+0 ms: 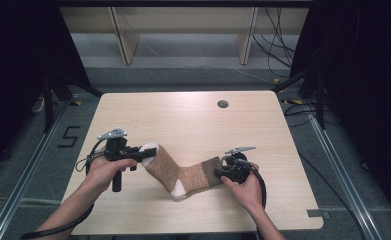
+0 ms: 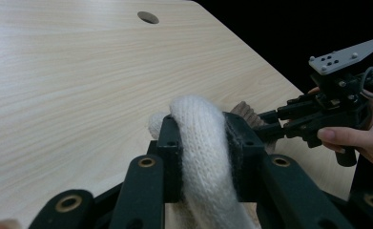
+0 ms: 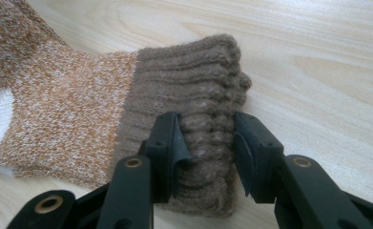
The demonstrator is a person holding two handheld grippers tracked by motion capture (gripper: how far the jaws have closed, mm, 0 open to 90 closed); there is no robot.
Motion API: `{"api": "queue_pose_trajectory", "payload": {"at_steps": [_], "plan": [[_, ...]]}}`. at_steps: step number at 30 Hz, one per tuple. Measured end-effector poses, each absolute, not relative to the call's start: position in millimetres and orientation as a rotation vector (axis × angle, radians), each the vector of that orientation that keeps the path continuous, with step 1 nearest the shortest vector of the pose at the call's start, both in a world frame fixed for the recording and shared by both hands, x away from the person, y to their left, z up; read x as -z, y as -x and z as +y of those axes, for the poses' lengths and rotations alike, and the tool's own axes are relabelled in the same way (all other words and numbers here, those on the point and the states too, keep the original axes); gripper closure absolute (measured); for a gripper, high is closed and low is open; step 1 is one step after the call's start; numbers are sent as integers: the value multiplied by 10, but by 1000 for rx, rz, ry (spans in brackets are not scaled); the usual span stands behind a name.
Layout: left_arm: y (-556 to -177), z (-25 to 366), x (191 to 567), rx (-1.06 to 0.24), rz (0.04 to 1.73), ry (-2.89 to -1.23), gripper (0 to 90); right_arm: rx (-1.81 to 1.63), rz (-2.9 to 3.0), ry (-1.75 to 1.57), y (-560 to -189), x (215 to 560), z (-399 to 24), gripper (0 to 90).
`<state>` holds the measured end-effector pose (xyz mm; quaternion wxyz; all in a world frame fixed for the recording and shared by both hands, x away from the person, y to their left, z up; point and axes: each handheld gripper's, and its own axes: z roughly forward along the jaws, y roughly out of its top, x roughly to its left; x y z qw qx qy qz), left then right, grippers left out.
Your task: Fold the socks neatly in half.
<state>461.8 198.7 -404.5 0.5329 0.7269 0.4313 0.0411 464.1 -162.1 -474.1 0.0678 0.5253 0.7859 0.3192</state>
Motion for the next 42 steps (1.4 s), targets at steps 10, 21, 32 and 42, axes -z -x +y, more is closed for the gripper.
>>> {"api": "queue_pose_trajectory", "payload": {"at_steps": [10, 21, 32, 42], "plan": [[-4625, 1904, 3982, -101, 1001, -1732, 719, -965, 2381, -1552, -4651, 4742, -1563, 623], [-4630, 1838, 3938, -105, 993, -1731, 727, -968, 2387, -1543, -4642, 4741, -1526, 625], [-4631, 1748, 3893, -107, 975, -1732, 730, -971, 2395, -1534, -4634, 4740, -1466, 626], [-4628, 1660, 3866, -102, 949, -1738, 732, -951, 2410, -1513, -4632, 4734, -1433, 626]]}}
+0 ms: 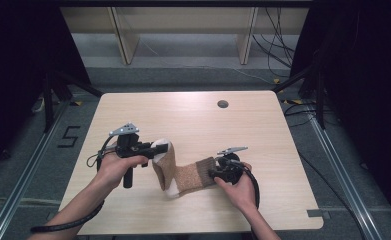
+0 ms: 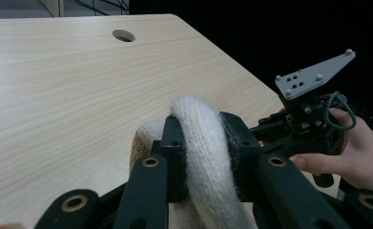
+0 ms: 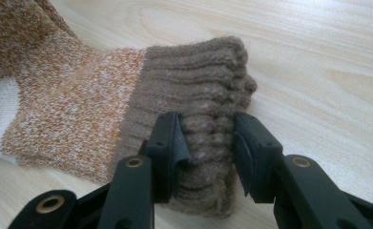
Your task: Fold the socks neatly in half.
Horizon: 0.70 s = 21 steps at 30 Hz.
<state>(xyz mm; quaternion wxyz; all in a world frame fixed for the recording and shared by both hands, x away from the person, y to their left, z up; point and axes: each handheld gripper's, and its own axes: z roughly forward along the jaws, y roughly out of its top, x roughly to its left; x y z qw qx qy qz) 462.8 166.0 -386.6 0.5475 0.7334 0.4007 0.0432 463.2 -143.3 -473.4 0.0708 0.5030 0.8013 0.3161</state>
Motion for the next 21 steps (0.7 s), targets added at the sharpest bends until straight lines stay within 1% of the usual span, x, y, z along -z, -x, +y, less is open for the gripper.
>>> {"api": "queue_pose_trajectory", "payload": {"at_steps": [21], "plan": [[-4639, 1422, 3851, -97, 919, -1770, 733, -974, 2413, -1502, -4613, 4745, -1343, 626]]}}
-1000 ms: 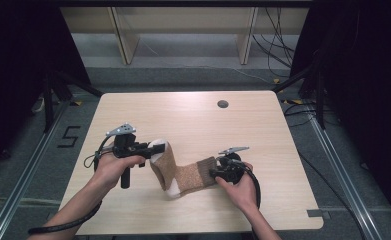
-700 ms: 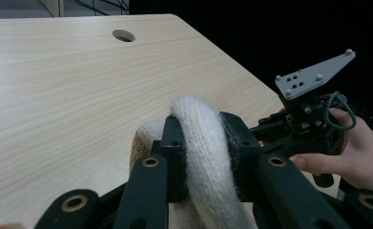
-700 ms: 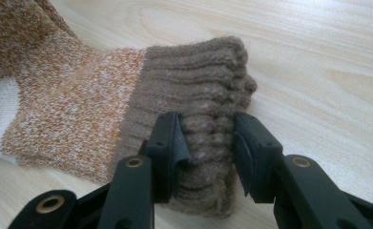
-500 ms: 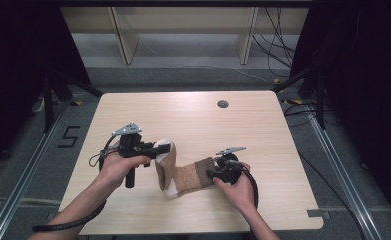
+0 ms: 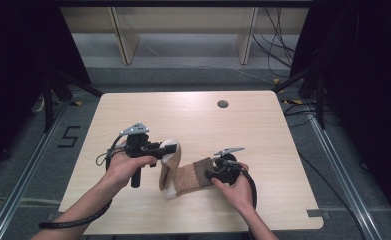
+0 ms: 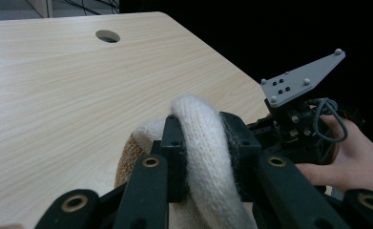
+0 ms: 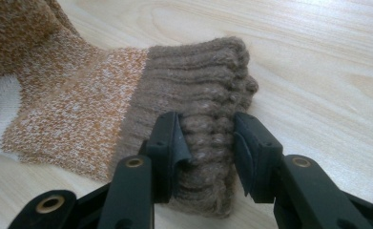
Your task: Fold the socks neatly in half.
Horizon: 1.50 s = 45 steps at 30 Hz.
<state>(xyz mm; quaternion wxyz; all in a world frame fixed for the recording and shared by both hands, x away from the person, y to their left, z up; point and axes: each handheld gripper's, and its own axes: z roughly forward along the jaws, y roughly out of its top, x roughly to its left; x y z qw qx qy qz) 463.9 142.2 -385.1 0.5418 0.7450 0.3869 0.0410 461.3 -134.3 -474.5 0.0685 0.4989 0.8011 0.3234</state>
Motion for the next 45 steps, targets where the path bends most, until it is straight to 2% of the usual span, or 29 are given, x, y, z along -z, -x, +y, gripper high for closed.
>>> {"api": "queue_pose_trajectory", "payload": {"at_steps": [32, 45], "plan": [[-4674, 1070, 4006, -72, 905, -1806, 735, -979, 2419, -1504, -4599, 4730, -1326, 620], [-4690, 998, 4070, -80, 900, -1836, 735, -1066, 2358, -1475, -4580, 4543, -1437, 560]]}}
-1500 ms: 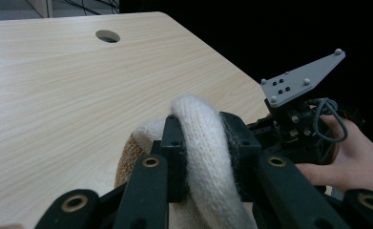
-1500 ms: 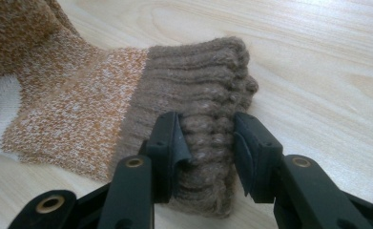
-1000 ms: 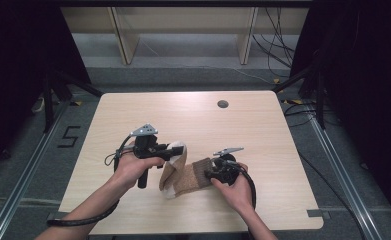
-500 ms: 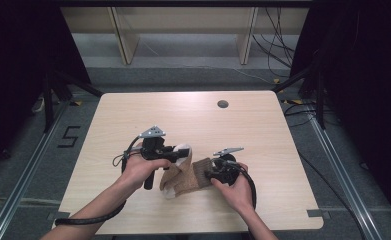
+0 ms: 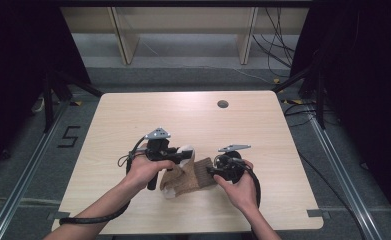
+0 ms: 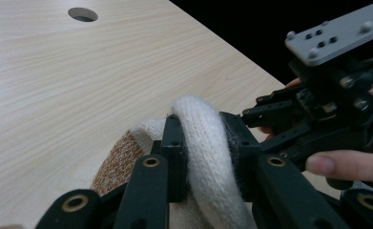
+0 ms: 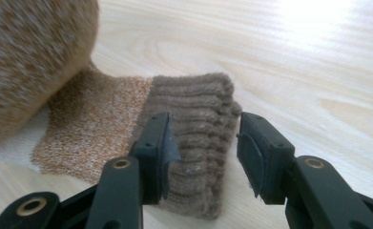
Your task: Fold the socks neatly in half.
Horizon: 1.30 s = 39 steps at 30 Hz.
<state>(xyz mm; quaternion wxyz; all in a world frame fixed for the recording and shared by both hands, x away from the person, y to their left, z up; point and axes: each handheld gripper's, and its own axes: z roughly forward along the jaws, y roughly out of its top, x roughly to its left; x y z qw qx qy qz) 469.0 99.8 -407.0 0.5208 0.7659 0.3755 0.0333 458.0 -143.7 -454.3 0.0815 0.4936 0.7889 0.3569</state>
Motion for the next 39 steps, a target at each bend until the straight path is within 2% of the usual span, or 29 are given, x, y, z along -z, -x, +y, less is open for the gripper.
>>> {"api": "queue_pose_trajectory", "payload": {"at_steps": [6, 11, 23, 39], "plan": [[-4694, 952, 4100, -78, 906, -1843, 735, -1063, 2384, -1488, -4533, 4512, -1499, 723], [-4705, 905, 4146, -80, 905, -1858, 735, -1045, 2405, -1548, -4484, 4575, -1481, 782], [-4764, 783, 4279, -94, 922, -1895, 734, -1032, 2421, -1548, -4482, 4610, -1502, 781], [-4785, 660, 4450, -147, 939, -1940, 729, -1094, 2341, -1569, -4365, 4407, -1641, 748]]}}
